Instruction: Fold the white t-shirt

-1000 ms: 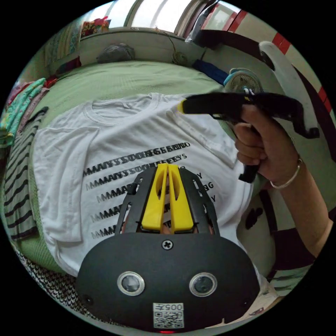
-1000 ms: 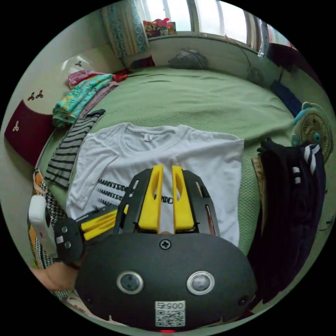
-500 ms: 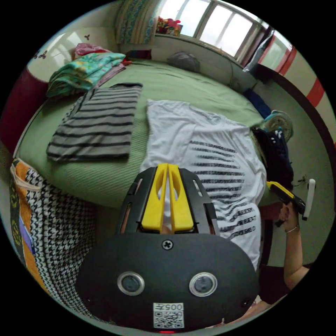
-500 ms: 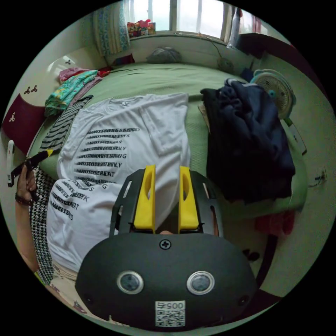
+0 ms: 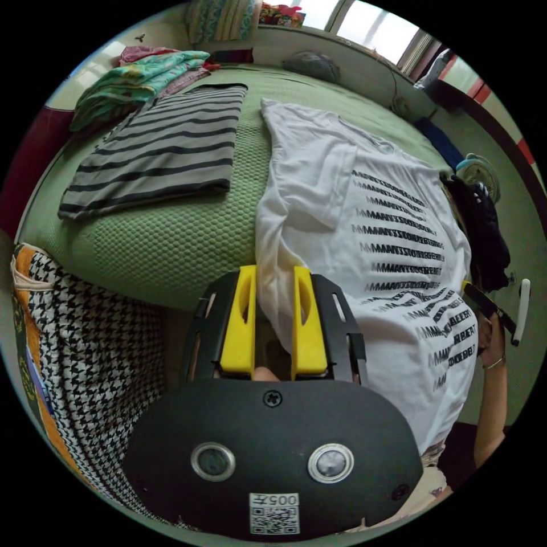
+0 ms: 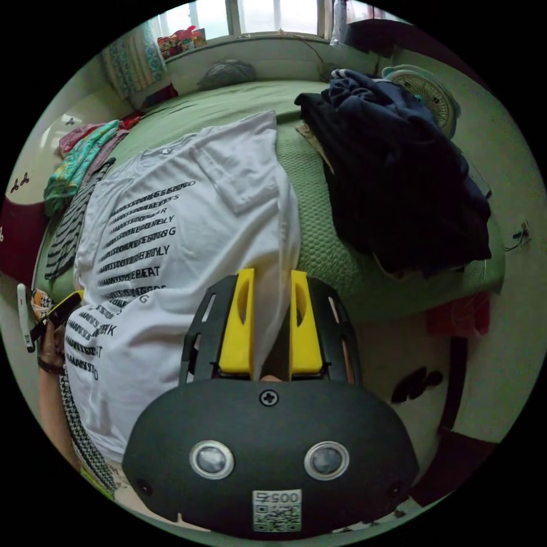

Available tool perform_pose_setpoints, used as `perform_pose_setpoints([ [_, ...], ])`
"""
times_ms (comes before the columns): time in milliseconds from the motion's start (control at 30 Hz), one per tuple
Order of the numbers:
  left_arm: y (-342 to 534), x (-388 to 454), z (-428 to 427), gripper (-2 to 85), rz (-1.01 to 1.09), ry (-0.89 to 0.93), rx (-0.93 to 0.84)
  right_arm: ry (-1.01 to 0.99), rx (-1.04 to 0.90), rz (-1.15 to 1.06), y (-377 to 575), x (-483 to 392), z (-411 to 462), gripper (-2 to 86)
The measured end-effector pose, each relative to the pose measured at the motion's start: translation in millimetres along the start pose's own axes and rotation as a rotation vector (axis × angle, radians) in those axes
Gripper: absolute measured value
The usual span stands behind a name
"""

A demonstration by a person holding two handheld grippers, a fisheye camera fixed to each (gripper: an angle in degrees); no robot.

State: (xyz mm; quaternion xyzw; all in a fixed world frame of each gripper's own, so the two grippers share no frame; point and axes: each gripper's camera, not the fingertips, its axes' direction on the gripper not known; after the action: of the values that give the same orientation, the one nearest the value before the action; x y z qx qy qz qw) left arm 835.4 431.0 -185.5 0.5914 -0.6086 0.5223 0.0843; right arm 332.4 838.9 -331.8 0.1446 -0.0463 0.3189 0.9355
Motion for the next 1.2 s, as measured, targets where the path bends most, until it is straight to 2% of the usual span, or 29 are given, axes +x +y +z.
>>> perform_pose_setpoints([
  [200,-3,-2,-13,7.8,0.044,-0.057,-0.059,-0.015,0.007,0.007,4,12,-2,2.6],
  [267,-3,-3,-22,2.9,0.071,-0.028,-0.068,-0.043,-0.009,-0.025,3,14,-4,-0.2],
  [433,0,-7,-68,1.2,0.109,-0.012,0.068,-0.121,0.061,-0.104,-1,18,-42,-1.6],
  [600,-28,-15,-118,0.8,0.126,-0.030,0.194,-0.043,0.192,-0.205,-42,12,-88,-1.6],
  [800,-105,-27,-142,1.5,0.090,-0.087,0.276,0.064,0.301,-0.194,-120,-5,-90,-1.6],
  [1000,-148,-44,-127,4.4,-0.044,-0.060,0.223,0.115,0.200,-0.047,-172,-11,-55,1.8],
  [1200,-98,-64,-116,7.0,0.004,-0.056,0.160,0.041,0.126,-0.176,-103,-3,-46,5.7],
])
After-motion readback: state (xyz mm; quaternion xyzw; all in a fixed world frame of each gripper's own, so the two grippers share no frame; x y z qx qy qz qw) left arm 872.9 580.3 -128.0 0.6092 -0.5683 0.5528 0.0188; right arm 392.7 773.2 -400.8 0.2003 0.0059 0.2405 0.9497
